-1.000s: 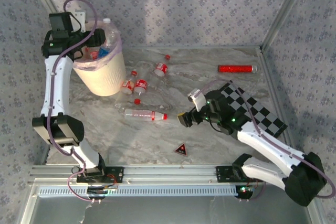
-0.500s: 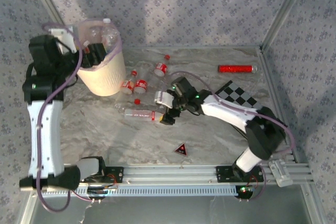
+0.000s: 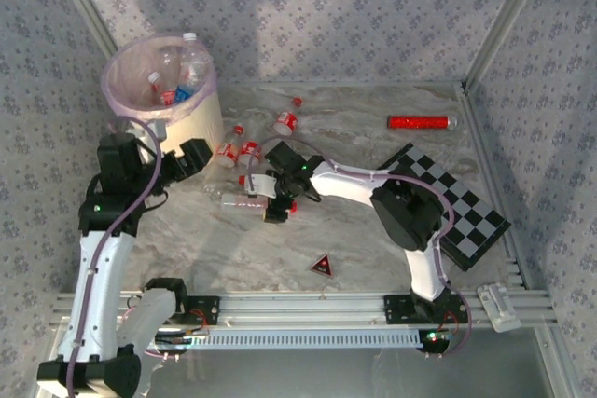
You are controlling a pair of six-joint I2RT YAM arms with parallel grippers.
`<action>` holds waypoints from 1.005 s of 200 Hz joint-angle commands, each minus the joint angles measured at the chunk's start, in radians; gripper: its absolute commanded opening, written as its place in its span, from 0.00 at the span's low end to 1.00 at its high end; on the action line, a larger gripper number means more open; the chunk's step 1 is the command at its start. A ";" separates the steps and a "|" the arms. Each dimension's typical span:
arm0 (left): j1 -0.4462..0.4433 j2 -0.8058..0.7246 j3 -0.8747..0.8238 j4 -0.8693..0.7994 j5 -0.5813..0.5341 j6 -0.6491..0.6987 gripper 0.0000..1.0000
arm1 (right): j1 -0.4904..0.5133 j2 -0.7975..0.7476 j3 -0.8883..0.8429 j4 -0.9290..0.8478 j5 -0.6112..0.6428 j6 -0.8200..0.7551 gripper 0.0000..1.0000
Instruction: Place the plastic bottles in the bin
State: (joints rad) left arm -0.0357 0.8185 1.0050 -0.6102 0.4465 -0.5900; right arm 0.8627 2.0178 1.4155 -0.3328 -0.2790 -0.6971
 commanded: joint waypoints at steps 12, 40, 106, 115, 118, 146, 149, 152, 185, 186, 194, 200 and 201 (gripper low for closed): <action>-0.007 -0.046 -0.083 0.154 0.010 -0.132 0.92 | 0.007 0.052 0.038 -0.041 0.024 -0.005 0.88; -0.008 -0.050 -0.135 0.208 0.011 -0.176 0.92 | 0.014 0.056 0.027 -0.083 0.008 -0.011 0.87; -0.011 -0.083 -0.252 0.335 -0.004 -0.293 0.92 | 0.019 0.006 -0.031 -0.072 0.033 0.012 0.60; -0.017 -0.094 -0.269 0.353 -0.002 -0.321 0.92 | 0.022 -0.013 -0.043 -0.069 0.040 0.020 0.56; -0.022 -0.098 -0.273 0.361 -0.002 -0.329 0.92 | 0.021 -0.018 -0.044 -0.071 0.041 0.022 0.55; -0.085 -0.148 -0.290 0.352 -0.060 -0.342 0.92 | 0.018 -0.106 -0.091 -0.081 0.030 0.046 0.44; -0.091 -0.151 -0.290 0.347 -0.068 -0.340 0.92 | 0.018 -0.118 -0.099 -0.079 0.031 0.051 0.44; -0.098 -0.156 -0.291 0.343 -0.074 -0.340 0.93 | 0.018 -0.130 -0.107 -0.079 0.031 0.054 0.44; -0.211 -0.165 -0.338 0.444 -0.100 -0.371 0.96 | -0.039 -0.300 -0.214 -0.044 0.045 0.211 0.43; -0.217 -0.165 -0.339 0.450 -0.102 -0.373 0.96 | -0.042 -0.308 -0.214 -0.041 0.044 0.220 0.43; -0.271 -0.160 -0.354 0.497 -0.128 -0.379 0.97 | -0.067 -0.355 -0.268 -0.027 0.030 0.296 0.42; -0.313 -0.154 -0.362 0.531 -0.153 -0.380 0.99 | -0.089 -0.399 -0.290 -0.007 0.018 0.363 0.43; -0.320 -0.152 -0.364 0.536 -0.158 -0.379 0.99 | -0.091 -0.405 -0.294 -0.002 0.015 0.375 0.43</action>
State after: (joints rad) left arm -0.2371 0.6609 0.6781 -0.2306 0.3630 -0.9375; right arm 0.8425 1.7496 1.1973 -0.3744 -0.2440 -0.5541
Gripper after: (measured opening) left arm 0.969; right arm 0.430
